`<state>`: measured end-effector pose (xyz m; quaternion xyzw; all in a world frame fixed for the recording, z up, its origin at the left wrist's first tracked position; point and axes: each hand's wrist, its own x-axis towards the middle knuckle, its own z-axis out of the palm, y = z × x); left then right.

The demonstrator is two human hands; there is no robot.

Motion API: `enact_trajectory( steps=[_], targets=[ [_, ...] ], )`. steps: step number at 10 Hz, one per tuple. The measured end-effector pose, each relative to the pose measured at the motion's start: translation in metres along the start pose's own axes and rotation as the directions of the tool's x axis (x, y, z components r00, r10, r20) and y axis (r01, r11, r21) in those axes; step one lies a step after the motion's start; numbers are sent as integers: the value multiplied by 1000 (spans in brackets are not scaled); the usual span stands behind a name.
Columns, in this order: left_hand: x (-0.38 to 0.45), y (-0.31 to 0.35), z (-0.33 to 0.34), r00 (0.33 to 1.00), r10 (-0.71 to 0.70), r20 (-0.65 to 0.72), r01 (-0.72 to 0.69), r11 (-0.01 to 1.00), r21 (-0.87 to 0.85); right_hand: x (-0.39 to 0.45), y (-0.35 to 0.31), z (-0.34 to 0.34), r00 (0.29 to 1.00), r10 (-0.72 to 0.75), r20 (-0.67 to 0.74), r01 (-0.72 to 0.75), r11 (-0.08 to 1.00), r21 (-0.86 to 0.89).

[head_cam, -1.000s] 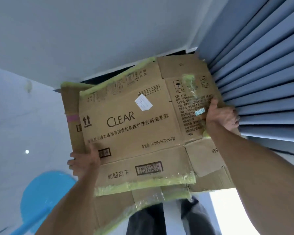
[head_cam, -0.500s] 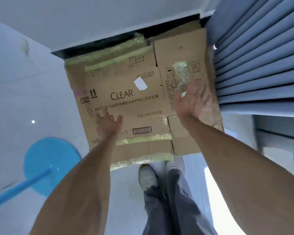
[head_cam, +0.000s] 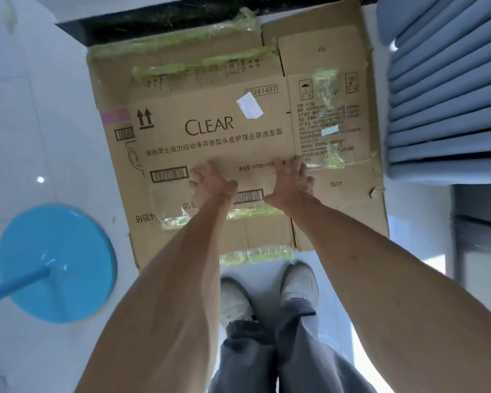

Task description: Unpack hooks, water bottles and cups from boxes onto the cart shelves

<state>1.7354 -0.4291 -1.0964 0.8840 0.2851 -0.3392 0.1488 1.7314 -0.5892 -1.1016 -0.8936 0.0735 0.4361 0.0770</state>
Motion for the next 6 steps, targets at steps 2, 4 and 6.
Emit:
enact_trajectory(
  steps=[2, 4, 6],
  targets=[
    [28, 2, 11, 977, 211, -40, -194, 949, 249, 26, 2, 16, 999, -39, -14, 39, 999, 22],
    [55, 8, 15, 985, 160, 64, -172, 953, 251, 34, -2, 43, 997, -30, -71, 33, 999, 41],
    [2, 1, -18, 980, 136, 144, -154, 980, 123, -9, -6, -4, 999, 34, -27, -34, 999, -6]
  ],
)
